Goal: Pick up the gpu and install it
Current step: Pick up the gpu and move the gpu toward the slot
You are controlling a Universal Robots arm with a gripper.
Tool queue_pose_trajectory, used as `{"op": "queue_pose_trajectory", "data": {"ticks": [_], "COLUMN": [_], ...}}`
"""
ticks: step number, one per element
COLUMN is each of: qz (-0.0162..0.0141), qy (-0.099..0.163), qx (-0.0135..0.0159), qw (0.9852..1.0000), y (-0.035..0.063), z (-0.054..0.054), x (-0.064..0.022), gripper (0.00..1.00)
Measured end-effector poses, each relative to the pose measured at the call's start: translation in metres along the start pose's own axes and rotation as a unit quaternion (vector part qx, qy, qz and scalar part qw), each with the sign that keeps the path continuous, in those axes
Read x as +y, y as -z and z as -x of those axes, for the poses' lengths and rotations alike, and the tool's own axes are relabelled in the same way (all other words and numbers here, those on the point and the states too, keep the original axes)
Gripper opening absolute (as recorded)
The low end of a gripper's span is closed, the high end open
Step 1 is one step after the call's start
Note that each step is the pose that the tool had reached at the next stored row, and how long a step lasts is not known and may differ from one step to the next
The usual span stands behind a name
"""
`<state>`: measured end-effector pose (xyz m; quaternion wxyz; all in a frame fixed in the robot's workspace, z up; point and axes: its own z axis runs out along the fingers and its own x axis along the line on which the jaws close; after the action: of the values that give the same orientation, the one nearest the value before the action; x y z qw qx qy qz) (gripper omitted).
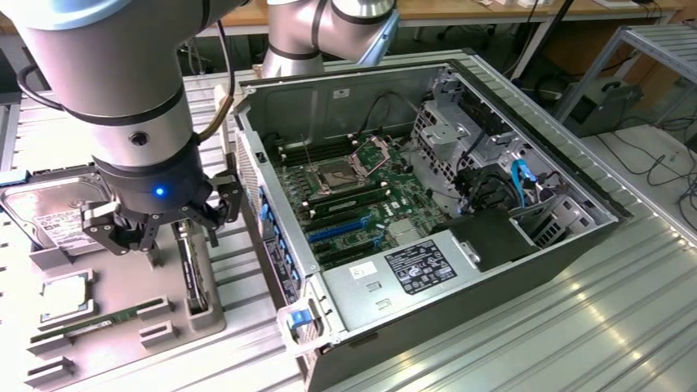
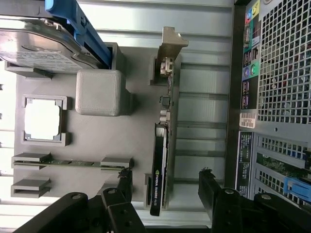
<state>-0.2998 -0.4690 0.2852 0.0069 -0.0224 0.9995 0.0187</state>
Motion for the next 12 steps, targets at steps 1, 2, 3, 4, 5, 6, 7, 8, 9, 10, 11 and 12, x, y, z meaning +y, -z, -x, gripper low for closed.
{"op": "queue_pose_trajectory", "data": {"ticks": [1, 2, 3, 4, 5, 6, 7, 8, 9, 10, 11, 12], "qz": [0.0000, 0.0000, 0.0000, 0.0000, 0.0000, 0.0000, 0.0000, 0.0000, 0.0000, 0.0001, 0.0000, 0.0000], "qy": [0.000, 0.000, 0.000, 0.000, 0.000, 0.000, 0.000, 0.000, 0.000, 0.000, 0.000, 0.000], "qx": [0.0000, 0.0000, 0.0000, 0.0000, 0.0000, 0.0000, 0.0000, 0.0000, 0.0000, -0.0001, 0.0000, 0.0000], "qw": [1.0000, 1.0000, 1.0000, 1.0000, 1.0000, 1.0000, 1.0000, 1.0000, 1.0000, 1.0000, 1.0000, 1.0000], "y": [-0.0002, -0.0004, -0.0006, -0.0009, -0.0012, -0.0015, -0.0018, -0.0021, -0.0026, -0.0032, -0.0037, -0.0045], "z": [0.0000, 0.0000, 0.0000, 0.0000, 0.0000, 0.0000, 0.0000, 0.0000, 0.0000, 0.0000, -0.0001, -0.0001], "x": [0.0000, 0.0000, 0.0000, 0.0000, 0.0000, -0.0001, -0.0001, -0.0001, -0.0001, -0.0001, -0.0002, -0.0002], "gripper": [0.66, 0.66, 0.66, 0.66, 0.66, 0.66, 0.66, 0.66, 0.66, 0.66, 0.66, 0.66]}}
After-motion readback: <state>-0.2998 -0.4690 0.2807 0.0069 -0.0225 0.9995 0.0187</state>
